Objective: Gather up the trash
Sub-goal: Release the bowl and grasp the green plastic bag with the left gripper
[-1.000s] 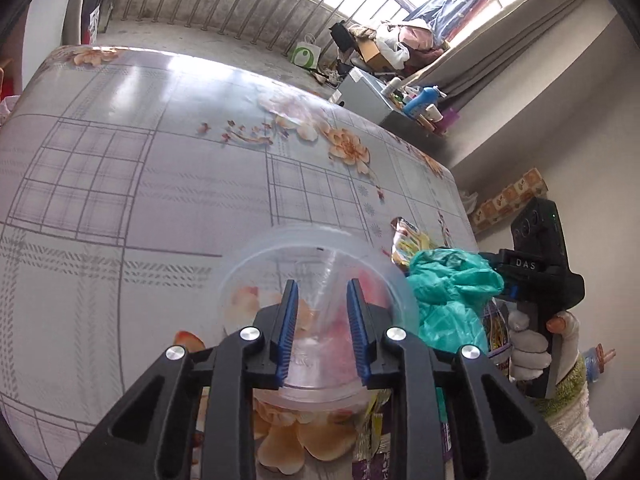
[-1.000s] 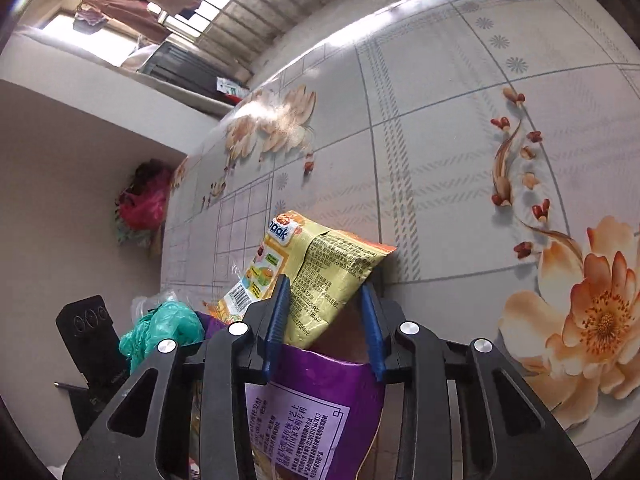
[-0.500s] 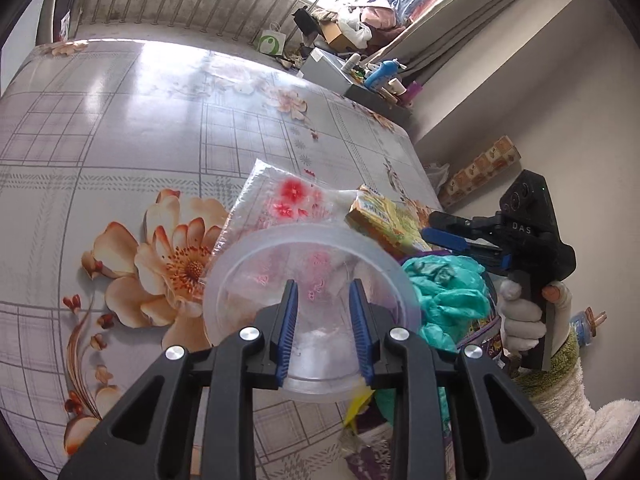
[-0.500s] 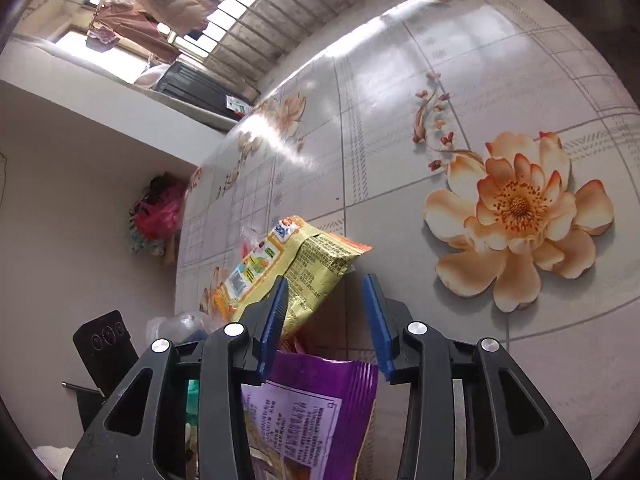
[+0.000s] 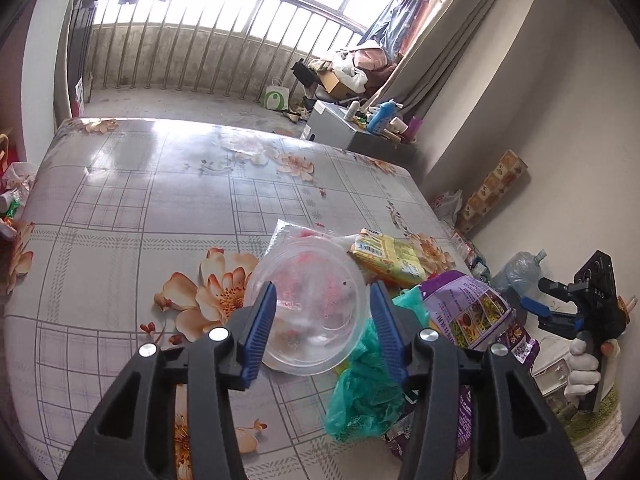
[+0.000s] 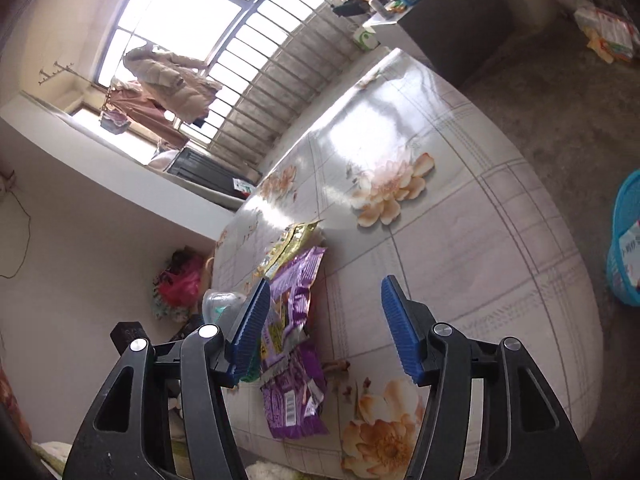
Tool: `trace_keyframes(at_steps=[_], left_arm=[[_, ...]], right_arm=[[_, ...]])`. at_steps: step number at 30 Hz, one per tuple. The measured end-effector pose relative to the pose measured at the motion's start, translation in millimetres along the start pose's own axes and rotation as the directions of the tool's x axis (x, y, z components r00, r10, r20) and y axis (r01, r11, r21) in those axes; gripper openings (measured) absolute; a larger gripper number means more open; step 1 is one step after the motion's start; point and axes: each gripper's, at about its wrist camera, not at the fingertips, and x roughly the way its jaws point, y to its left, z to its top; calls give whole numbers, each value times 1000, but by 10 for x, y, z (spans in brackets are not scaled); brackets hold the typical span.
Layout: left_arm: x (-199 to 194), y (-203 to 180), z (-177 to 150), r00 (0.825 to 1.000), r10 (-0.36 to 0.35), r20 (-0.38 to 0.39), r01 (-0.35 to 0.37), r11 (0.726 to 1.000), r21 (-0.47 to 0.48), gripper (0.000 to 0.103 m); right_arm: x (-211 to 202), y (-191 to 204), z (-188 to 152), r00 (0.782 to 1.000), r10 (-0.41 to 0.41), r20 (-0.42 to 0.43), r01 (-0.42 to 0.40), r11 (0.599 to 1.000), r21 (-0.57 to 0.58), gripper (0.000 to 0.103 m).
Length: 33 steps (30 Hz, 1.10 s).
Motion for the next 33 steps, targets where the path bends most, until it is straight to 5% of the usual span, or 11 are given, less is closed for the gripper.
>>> trace_keyframes(at_steps=[4,9,17,22,26,29,33], left_arm=[[4,-11,-112,999,-34,-25,34,999,-8,52],[-23,-3,-231,998,-41,-42,41,999,-6,53],[-407,3,-148,997,-31,71,30,1000,8,66],[-460,-207,-329,986,-167,-16,168,981,97,68],[-50,-403,-602,990,-4,-140,28,986,165,69],[212,-317,-709,981,-26,-192,41,996,75,69],[360,-295,-738,982,12,-189,2,997,75,64]], right_arm=[[-152,-160,-392,998,62,-23,-61,995,74,56],[133,-277,-776,987,131,-95,-112,977,183,56],[513,-170,-654,981,138,-134,-114,978,175,56],[573,-136,-638,984,122,-130,-97,979,180,56],[556,-183,-704,985,131,-111,-108,976,189,56],[591,-171,-684,987,132,-92,-114,976,184,56],[630,-192,-674,988,136,-70,-120,974,192,48]])
